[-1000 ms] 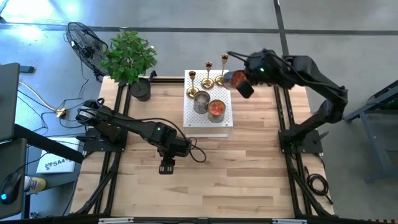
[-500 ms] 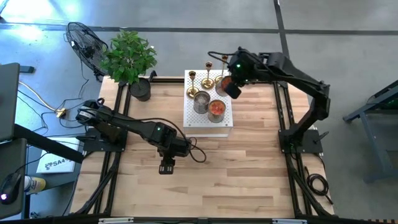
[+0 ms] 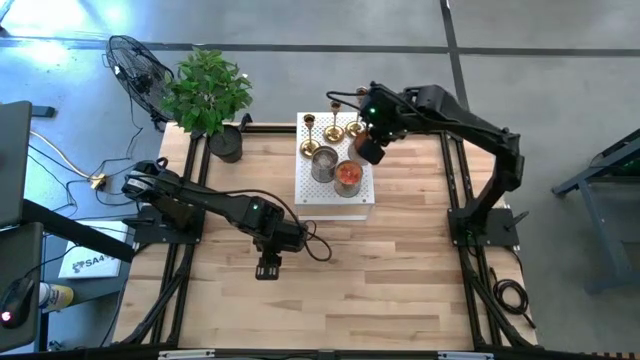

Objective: Pick & Place candle stick holders
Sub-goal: Put the orange scented candle on the shelf

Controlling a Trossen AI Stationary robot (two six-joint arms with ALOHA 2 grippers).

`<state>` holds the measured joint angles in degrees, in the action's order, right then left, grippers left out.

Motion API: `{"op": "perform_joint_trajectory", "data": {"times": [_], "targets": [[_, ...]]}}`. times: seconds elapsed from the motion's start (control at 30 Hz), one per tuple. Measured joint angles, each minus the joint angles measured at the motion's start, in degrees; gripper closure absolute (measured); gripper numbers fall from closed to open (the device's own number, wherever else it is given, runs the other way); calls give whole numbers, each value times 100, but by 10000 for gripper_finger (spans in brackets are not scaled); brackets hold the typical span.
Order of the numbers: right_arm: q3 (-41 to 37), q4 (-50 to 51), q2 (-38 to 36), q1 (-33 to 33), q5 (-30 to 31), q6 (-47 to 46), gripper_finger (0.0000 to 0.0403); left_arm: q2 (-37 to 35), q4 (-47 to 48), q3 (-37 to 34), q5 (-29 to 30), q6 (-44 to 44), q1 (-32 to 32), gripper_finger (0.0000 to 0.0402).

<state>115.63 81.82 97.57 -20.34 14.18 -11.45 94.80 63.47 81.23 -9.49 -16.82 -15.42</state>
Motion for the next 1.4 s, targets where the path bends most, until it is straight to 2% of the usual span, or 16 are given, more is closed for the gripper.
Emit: {"op": "perform_joint_trajectory", "data": {"times": [0.7, 1.13, 1.4], "targets": [[-3, -22, 503, -73, -190, 123, 403, 0, -16, 0, 131, -2, -282, 215], [-754, -513, 468, -186, -313, 215, 403, 0, -13, 0, 170, -17, -306, 215], [-793, -800, 409, -186, -346, 315, 403, 0, -16, 0, 168, -17, -306, 215]]}}
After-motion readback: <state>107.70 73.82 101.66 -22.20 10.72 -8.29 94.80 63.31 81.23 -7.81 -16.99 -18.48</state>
